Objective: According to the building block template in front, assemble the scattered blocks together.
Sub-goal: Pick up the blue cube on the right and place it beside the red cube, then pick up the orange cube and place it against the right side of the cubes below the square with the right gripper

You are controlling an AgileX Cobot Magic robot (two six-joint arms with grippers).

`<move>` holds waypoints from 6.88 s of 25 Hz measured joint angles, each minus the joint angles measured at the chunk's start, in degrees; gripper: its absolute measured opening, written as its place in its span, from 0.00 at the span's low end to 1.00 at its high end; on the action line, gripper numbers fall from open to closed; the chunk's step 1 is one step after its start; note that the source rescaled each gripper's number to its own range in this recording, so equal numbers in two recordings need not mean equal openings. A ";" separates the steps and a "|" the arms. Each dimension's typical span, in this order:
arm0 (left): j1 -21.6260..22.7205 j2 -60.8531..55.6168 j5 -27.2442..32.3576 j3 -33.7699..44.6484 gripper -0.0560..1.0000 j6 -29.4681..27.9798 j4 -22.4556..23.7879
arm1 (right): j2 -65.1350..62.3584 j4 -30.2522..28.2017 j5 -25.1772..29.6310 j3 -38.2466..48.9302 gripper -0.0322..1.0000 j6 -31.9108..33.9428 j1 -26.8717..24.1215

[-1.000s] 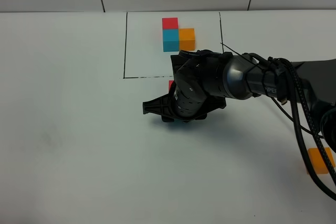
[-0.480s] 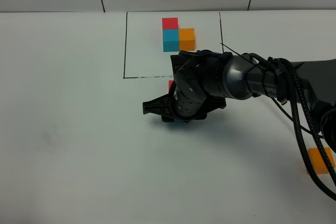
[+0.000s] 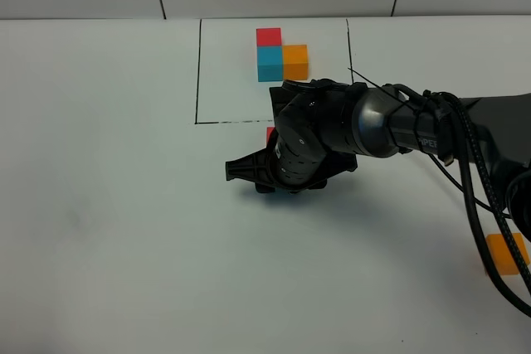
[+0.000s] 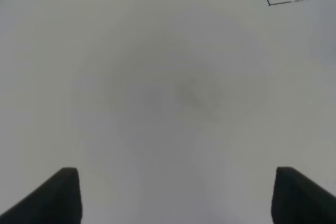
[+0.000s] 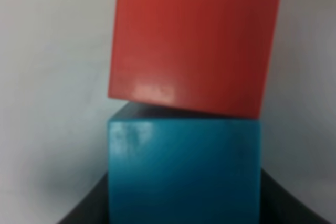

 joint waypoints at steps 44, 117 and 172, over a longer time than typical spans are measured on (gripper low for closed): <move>0.00 0.00 0.00 0.00 0.69 -0.15 0.00 | -13.38 -5.51 12.33 1.22 1.00 -2.65 -1.53; 0.00 0.00 0.00 0.00 0.69 -0.09 0.00 | -28.13 2.33 -2.21 44.14 0.75 -31.44 -34.06; 0.00 0.00 0.00 0.00 0.69 -0.09 0.00 | 1.46 7.25 21.28 -7.94 0.04 -100.17 -12.10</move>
